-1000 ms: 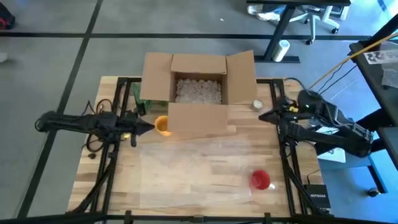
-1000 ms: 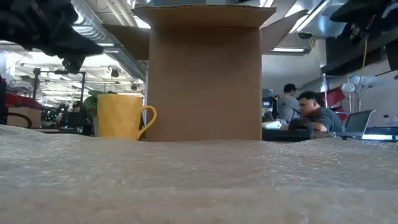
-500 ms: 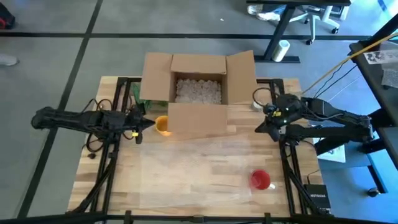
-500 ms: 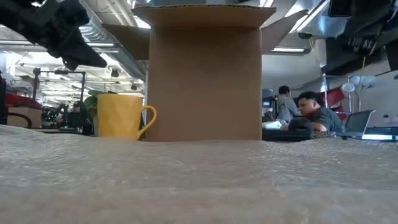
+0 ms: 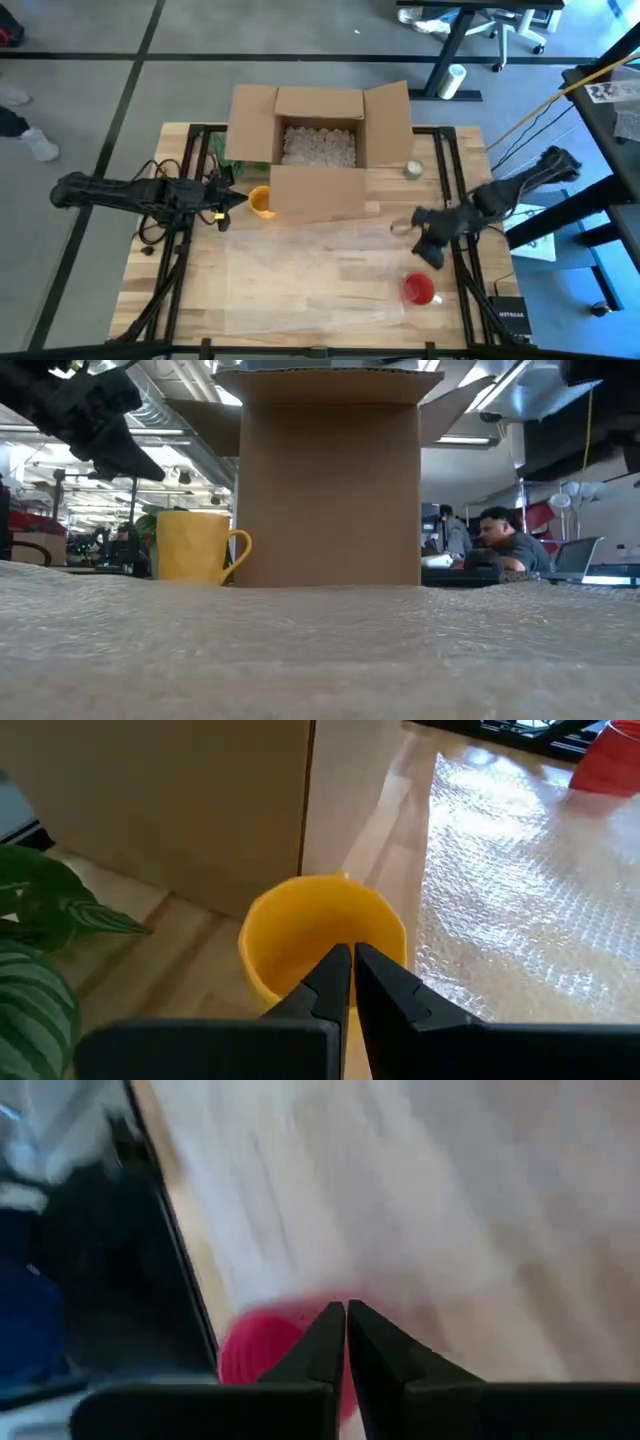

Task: Wrap mug
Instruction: Wrap the orange mug with the bubble wrap

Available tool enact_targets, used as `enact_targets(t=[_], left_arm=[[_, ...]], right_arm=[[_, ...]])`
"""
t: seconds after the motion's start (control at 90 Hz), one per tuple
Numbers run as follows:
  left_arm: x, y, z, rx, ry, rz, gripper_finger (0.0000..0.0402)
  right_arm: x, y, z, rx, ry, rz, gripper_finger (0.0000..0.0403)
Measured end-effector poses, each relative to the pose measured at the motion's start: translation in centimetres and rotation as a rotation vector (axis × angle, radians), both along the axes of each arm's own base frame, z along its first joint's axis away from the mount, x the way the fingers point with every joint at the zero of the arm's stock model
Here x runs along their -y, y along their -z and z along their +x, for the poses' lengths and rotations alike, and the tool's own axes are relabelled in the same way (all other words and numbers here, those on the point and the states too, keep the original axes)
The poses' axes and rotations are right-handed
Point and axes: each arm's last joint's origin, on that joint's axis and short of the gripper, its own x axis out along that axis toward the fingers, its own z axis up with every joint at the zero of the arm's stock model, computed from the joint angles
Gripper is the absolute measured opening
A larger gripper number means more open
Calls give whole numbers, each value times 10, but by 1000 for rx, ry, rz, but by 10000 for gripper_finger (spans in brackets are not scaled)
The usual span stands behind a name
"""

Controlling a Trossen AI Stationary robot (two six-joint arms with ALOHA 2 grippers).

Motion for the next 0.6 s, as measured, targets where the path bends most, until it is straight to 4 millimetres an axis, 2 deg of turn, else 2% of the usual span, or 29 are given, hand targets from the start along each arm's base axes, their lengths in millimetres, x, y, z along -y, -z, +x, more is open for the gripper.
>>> enact_targets(t=[0.111,0.378,0.6], left_arm=[[0,0,0,0,0,1,0],[0,0,0,4,-9,-15,0],[0,1,0,3,-22,-12,0]], right_arm=[[-17,6,-5,-49,3,-28,3],[-38,-2,-14,64,99,-19,6],[-47,4,-10,41,133,-12,72]])
